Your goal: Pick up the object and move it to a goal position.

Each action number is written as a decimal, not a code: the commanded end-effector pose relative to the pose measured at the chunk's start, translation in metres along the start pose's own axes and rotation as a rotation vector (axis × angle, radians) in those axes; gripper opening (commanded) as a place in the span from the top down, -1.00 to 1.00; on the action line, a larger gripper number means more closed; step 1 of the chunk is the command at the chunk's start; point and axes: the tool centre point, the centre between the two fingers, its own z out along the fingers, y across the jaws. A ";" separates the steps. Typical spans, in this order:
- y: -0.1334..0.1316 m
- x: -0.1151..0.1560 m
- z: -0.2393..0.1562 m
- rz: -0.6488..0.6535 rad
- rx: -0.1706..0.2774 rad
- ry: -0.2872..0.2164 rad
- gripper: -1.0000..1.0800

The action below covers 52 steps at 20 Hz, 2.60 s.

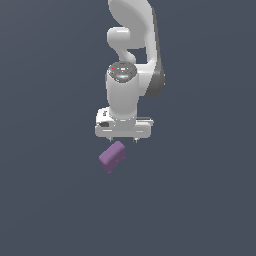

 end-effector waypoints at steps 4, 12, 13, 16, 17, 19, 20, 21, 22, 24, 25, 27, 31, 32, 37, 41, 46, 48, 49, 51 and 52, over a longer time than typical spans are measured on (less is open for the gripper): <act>-0.007 -0.001 -0.001 -0.004 0.003 -0.002 -0.92; -0.033 -0.006 -0.007 -0.031 0.015 -0.010 -0.92; -0.032 -0.006 -0.006 -0.028 0.014 -0.010 -0.92; -0.030 -0.005 -0.006 -0.012 0.014 -0.010 -0.92; -0.029 -0.004 -0.005 -0.003 0.015 -0.011 -0.92; -0.027 -0.003 -0.005 0.019 0.015 -0.012 -0.92; -0.026 -0.003 -0.004 0.033 0.016 -0.012 -0.92; -0.024 -0.002 -0.004 0.049 0.016 -0.013 -0.92; -0.022 -0.001 -0.003 0.067 0.016 -0.014 -0.92; -0.018 0.001 -0.001 0.107 0.017 -0.015 -0.92; -0.015 0.002 0.000 0.130 0.017 -0.016 -0.92; -0.010 0.004 0.002 0.181 0.017 -0.018 -0.92; 0.003 0.010 0.006 0.305 0.018 -0.022 -0.92; 0.007 0.011 0.008 0.340 0.018 -0.024 -0.92; 0.024 0.018 0.014 0.505 0.016 -0.029 -0.92; 0.035 0.021 0.017 0.605 0.014 -0.031 -0.92; 0.044 0.024 0.020 0.690 0.012 -0.032 -0.92; 0.047 0.025 0.021 0.712 0.012 -0.033 -0.92; 0.047 0.025 0.021 0.720 0.012 -0.033 -0.92; 0.049 0.026 0.022 0.730 0.011 -0.033 -0.92; 0.049 0.026 0.022 0.733 0.011 -0.033 -0.92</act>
